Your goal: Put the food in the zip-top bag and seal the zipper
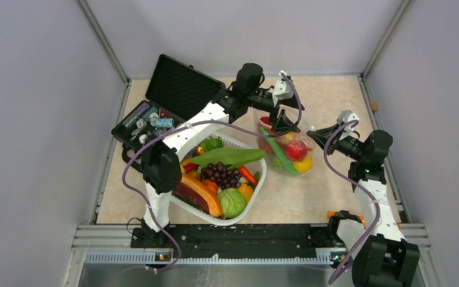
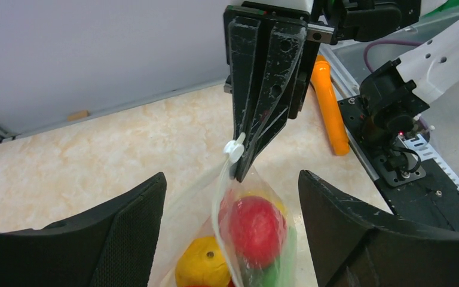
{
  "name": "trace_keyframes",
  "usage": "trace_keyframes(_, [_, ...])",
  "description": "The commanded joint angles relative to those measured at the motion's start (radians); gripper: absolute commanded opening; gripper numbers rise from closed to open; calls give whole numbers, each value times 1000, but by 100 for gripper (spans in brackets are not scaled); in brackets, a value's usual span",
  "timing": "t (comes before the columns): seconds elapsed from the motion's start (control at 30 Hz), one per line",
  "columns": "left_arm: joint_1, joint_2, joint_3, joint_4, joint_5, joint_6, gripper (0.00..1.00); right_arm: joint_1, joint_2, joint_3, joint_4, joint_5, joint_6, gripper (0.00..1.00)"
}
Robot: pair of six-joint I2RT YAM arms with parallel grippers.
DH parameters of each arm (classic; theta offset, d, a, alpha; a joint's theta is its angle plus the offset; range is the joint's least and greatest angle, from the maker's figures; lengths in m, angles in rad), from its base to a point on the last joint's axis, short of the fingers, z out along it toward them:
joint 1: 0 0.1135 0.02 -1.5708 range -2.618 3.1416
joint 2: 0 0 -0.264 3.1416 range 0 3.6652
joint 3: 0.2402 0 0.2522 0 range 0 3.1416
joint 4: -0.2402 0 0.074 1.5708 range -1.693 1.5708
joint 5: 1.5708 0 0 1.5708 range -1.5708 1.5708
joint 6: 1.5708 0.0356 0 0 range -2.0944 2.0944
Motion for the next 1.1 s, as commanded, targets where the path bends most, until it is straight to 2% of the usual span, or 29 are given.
trace_keyframes(0.0, [-39,26,72,-22,31,72,75,5,-3,59,-26,-25,-48,0])
trace_keyframes(0.07, [-50,30,73,-4,27,67,66,5,-5,63,-39,-29,-61,0])
trace_keyframes(0.17, [-62,49,94,-10,10,65,59,6,-14,61,-43,-31,-72,0])
trace_keyframes(0.3, [-71,82,129,-37,-1,76,60,7,-26,59,-53,-45,-89,0])
trace_keyframes(0.37, [-78,92,131,-38,-21,84,72,6,-28,58,-53,-51,-95,0])
trace_keyframes(0.6, [-87,134,182,-113,-33,127,68,7,-63,37,-43,-55,-118,0])
trace_keyframes(0.7, [-90,152,206,-150,-33,140,63,8,-63,37,-44,-55,-119,0])
trace_keyframes(0.8, [-91,156,207,-153,-30,137,49,8,-64,32,-44,-52,-121,0])
trace_keyframes(0.87, [-92,154,207,-153,-31,134,45,8,-64,33,-49,-45,-121,0])
trace_keyframes(0.93, [-92,150,206,-151,-32,132,36,10,-64,34,-54,-42,-123,0])
trace_keyframes(1.07, [-92,143,198,-134,-21,113,36,10,-65,33,-62,-34,-127,0])
